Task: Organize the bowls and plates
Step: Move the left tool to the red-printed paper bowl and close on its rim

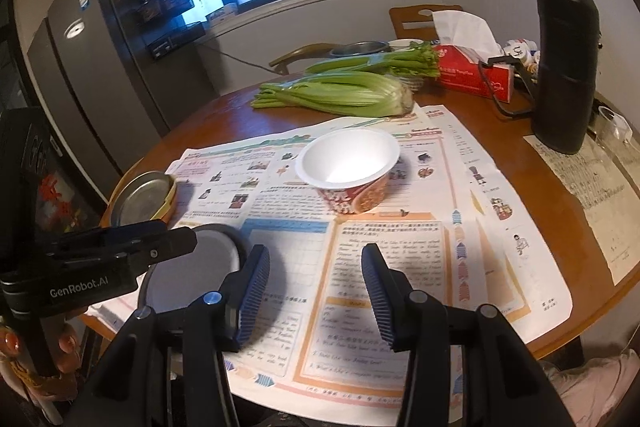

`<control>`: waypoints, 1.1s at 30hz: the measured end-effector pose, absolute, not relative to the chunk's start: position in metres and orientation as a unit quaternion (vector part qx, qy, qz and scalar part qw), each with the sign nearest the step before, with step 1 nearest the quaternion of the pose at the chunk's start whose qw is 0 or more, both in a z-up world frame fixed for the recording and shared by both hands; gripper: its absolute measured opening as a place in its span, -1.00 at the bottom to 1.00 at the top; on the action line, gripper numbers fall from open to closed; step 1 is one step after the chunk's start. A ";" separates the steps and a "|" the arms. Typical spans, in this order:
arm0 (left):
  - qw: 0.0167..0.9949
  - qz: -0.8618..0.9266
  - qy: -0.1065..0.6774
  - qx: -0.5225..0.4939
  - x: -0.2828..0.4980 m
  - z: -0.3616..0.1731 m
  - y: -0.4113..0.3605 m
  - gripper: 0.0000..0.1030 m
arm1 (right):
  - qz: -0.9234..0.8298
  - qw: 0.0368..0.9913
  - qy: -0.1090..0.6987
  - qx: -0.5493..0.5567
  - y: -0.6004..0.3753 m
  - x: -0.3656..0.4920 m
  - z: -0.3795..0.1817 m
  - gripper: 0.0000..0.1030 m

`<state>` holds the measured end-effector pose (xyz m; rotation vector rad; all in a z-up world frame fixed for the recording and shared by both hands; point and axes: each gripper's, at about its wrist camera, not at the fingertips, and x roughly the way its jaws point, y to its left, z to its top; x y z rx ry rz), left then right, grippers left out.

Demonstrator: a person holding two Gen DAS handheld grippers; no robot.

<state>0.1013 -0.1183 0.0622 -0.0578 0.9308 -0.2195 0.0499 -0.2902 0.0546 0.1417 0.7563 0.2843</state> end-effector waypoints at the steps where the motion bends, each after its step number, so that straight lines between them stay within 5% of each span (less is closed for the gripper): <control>1: 0.887 -0.109 0.448 -0.027 0.104 0.062 -0.120 -0.03 | 0.134 0.918 0.367 0.068 -0.291 0.052 0.055 -0.07; 33: 0.866 -0.152 0.475 -0.035 0.221 0.041 -0.154 -0.02 | 0.086 0.896 0.420 0.114 -0.329 0.179 0.024 -0.07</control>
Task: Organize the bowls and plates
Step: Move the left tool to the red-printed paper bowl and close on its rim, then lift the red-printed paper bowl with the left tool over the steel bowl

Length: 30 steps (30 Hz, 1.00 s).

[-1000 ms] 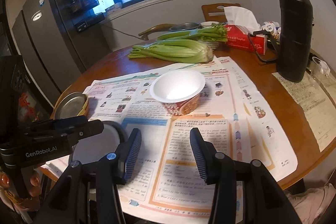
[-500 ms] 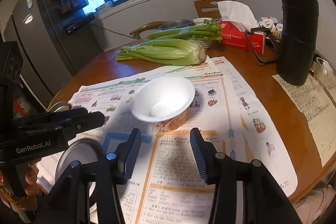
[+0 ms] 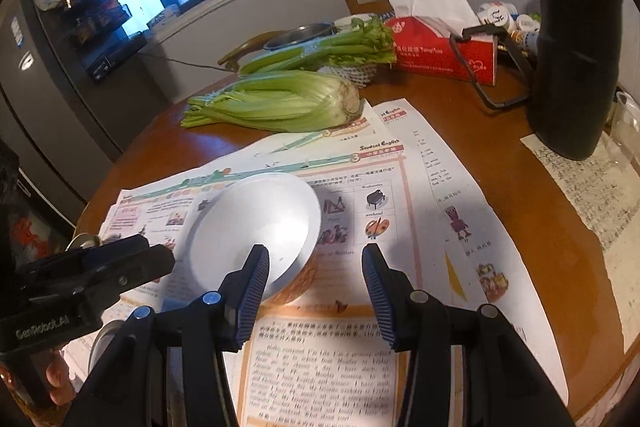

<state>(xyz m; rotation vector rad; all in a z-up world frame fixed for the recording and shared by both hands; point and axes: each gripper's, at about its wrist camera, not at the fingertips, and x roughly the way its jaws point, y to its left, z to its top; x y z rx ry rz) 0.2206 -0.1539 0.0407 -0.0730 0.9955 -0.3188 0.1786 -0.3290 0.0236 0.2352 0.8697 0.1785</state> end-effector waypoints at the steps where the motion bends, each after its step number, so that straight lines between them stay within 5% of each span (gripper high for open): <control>1: 0.864 -0.151 0.479 -0.036 0.224 0.038 -0.154 -0.02 | 0.088 0.895 0.422 0.113 -0.329 0.181 0.022 -0.07; 30: 0.842 -0.120 0.523 -0.063 0.248 0.001 -0.132 -0.03 | 0.204 0.854 0.472 0.078 -0.256 0.190 -0.011 -0.06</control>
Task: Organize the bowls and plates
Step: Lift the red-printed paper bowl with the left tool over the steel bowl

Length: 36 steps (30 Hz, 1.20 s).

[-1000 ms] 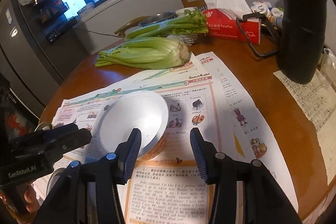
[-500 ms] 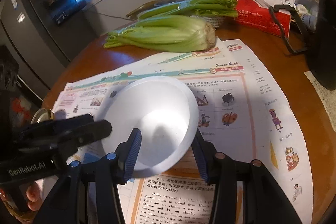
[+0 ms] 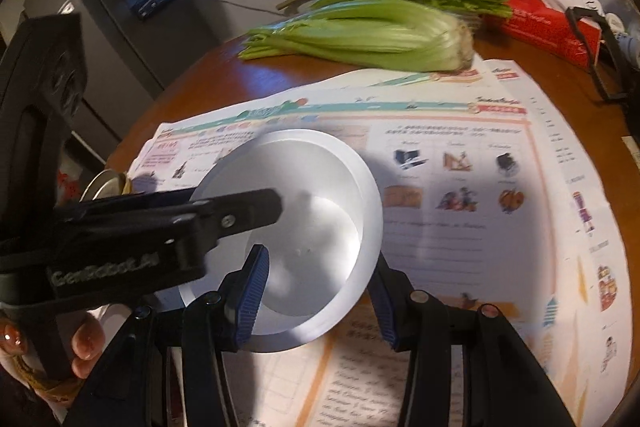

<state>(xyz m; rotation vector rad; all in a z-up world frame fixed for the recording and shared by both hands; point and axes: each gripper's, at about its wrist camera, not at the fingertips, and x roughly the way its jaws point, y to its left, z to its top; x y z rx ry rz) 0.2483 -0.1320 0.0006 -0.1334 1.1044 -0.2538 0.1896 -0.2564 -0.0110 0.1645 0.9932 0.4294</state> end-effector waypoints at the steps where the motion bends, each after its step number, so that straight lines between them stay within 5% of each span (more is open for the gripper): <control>1: 0.840 -0.122 0.525 -0.064 0.249 -0.001 -0.132 -0.03 | 0.208 0.852 0.473 0.077 -0.253 0.188 -0.012 -0.06; 7: 0.839 -0.133 0.524 -0.053 0.247 -0.003 -0.136 -0.20 | 0.211 0.851 0.476 0.068 -0.241 0.183 -0.012 -0.04; 36: 0.867 -0.168 0.465 -0.059 0.209 0.046 -0.138 -0.21 | 0.202 0.879 0.427 0.061 -0.244 0.154 0.032 -0.02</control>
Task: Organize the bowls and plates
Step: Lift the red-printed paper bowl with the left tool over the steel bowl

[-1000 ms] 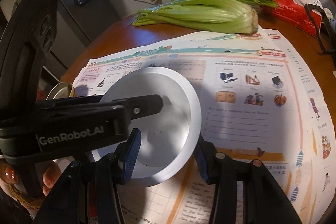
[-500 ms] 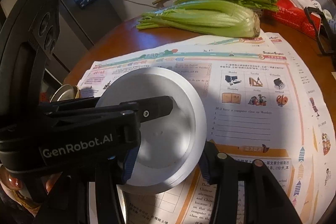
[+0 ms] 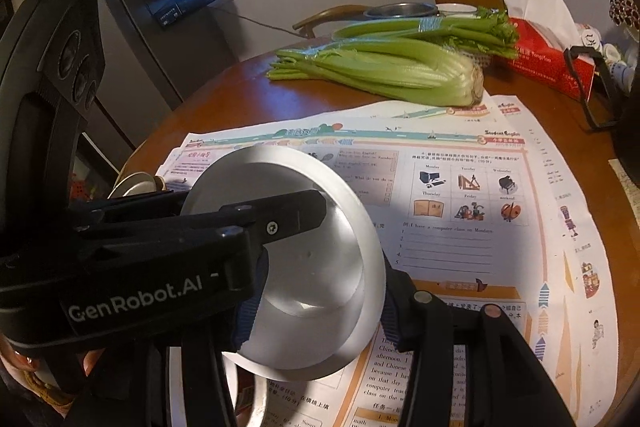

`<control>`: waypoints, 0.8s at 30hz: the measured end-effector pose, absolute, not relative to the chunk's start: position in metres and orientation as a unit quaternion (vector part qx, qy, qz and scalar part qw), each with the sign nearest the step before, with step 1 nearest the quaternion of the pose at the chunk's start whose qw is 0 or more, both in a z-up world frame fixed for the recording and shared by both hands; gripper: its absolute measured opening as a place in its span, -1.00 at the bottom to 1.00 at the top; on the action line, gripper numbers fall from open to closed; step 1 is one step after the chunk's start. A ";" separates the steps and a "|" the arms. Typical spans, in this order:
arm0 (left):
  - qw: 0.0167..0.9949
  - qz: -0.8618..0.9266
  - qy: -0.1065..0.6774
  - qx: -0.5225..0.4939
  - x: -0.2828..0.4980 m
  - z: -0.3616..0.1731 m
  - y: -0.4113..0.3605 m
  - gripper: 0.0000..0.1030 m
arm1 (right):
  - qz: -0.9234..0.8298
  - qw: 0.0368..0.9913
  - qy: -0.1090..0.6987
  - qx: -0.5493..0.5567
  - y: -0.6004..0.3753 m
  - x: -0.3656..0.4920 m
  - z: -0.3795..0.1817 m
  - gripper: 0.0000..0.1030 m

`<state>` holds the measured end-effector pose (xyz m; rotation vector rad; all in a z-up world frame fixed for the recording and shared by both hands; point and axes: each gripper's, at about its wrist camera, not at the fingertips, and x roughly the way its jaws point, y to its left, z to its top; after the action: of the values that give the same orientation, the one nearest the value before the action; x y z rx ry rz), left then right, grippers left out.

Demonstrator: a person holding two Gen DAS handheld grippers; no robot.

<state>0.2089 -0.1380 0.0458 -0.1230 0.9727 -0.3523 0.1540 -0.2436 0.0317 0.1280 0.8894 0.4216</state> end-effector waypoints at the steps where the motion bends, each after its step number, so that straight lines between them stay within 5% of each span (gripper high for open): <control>1: 0.869 -0.168 0.461 -0.058 0.207 0.049 -0.138 -0.21 | 0.202 0.881 0.424 0.060 -0.243 0.152 0.034 -0.02; 24: 0.892 -0.159 0.417 -0.069 0.140 0.090 -0.107 -0.20 | 0.217 0.899 0.379 0.023 -0.215 0.098 0.076 -0.02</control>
<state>0.1405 -0.1070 0.0899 -0.1425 0.8661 -0.3292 0.0980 -0.2147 0.0761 0.0469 0.7856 0.4488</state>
